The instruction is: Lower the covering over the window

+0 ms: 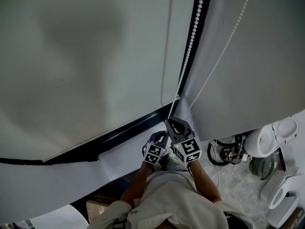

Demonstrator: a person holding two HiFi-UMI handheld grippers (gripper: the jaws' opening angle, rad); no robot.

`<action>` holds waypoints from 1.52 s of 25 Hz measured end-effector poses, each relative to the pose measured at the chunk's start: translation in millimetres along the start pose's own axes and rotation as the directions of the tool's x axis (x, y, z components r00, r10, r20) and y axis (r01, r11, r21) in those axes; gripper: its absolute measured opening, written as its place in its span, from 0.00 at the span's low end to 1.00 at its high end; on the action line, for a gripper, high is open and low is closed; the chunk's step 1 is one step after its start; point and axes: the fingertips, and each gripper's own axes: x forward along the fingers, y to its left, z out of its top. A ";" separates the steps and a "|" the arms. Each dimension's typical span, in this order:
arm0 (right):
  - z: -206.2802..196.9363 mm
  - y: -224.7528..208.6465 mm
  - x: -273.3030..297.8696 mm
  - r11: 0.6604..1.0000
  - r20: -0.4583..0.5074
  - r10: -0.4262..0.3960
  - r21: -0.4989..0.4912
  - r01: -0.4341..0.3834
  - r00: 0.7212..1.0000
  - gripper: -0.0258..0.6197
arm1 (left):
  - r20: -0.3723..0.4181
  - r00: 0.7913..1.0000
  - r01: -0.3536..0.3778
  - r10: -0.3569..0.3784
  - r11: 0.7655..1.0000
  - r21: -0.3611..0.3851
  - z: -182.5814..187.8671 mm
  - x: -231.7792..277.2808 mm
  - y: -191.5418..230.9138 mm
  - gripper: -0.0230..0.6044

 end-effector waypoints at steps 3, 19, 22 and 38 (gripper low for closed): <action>-7.2 -1.6 2.0 1.000 -0.011 0.000 0.000 0.000 1.000 0.04 | -0.022 1.000 0.008 -0.008 1.000 -0.010 -8.0 5.3 -2.1 0.07; -20.0 0.7 1.9 0.996 -0.041 -0.041 -0.076 0.038 0.998 0.04 | 0.006 1.000 0.007 -0.007 1.000 -0.028 -16.0 6.4 -7.6 0.07; -12.3 3.3 1.3 0.993 -0.025 -0.042 -0.107 0.040 0.999 0.06 | 0.028 1.000 -0.002 0.003 1.000 -0.029 -10.2 3.7 -8.1 0.07; -6.6 2.6 -22.8 0.983 -0.018 -0.096 -0.161 0.092 0.995 0.28 | 0.143 0.987 -0.073 0.078 0.997 -0.039 37.7 -34.3 -2.8 0.26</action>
